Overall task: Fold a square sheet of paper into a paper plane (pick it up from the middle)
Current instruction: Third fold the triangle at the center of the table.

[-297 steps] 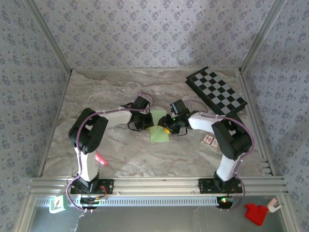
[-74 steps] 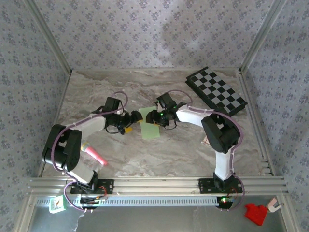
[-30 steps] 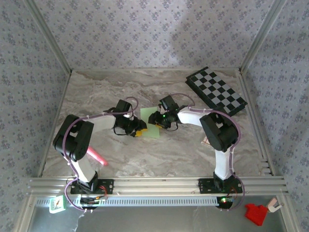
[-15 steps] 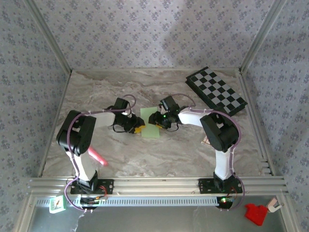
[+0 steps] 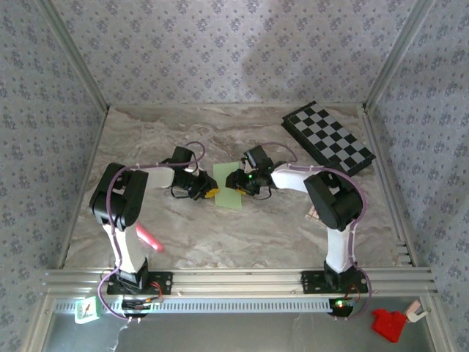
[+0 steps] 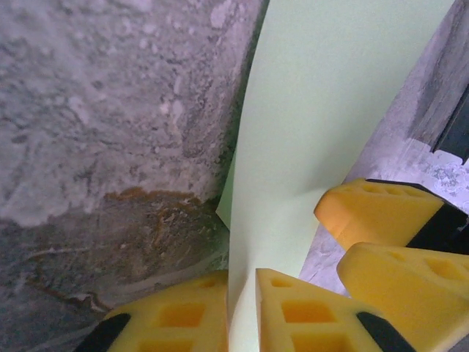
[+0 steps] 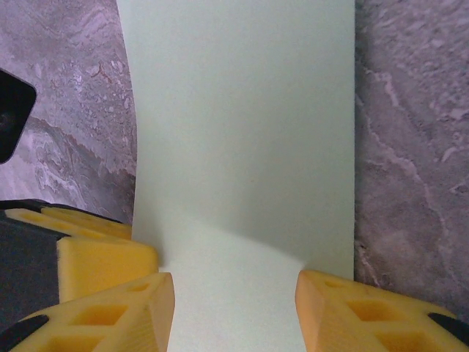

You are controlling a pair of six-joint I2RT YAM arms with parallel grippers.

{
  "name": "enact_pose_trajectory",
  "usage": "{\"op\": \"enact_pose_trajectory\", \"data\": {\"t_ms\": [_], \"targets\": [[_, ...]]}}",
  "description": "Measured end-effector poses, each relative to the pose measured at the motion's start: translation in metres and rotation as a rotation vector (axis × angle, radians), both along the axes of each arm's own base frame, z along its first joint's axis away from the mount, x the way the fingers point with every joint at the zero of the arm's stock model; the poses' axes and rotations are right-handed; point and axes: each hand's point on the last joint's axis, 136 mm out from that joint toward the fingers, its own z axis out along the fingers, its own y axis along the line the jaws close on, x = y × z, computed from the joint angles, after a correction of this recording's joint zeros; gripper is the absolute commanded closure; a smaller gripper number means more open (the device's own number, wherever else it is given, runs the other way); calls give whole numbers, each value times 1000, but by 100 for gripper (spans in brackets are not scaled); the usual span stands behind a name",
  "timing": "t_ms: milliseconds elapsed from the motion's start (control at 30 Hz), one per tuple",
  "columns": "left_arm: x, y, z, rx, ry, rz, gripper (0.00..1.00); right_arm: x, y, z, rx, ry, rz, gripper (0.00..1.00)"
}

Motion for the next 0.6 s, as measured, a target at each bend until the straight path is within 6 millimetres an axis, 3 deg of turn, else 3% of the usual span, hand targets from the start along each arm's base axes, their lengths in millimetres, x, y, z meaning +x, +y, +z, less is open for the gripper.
{"op": "enact_pose_trajectory", "data": {"t_ms": [200, 433, 600], "targets": [[2, 0, 2, -4, 0, 5, 100, 2, -4, 7, -31, -64, 27, 36], [1, 1, 2, -2, 14, 12, 100, 0, -16, 37, -60, -264, 114, 24], [1, 1, 6, -2, 29, 37, 100, -8, -23, 49, -119, -447, 205, 22]]}}
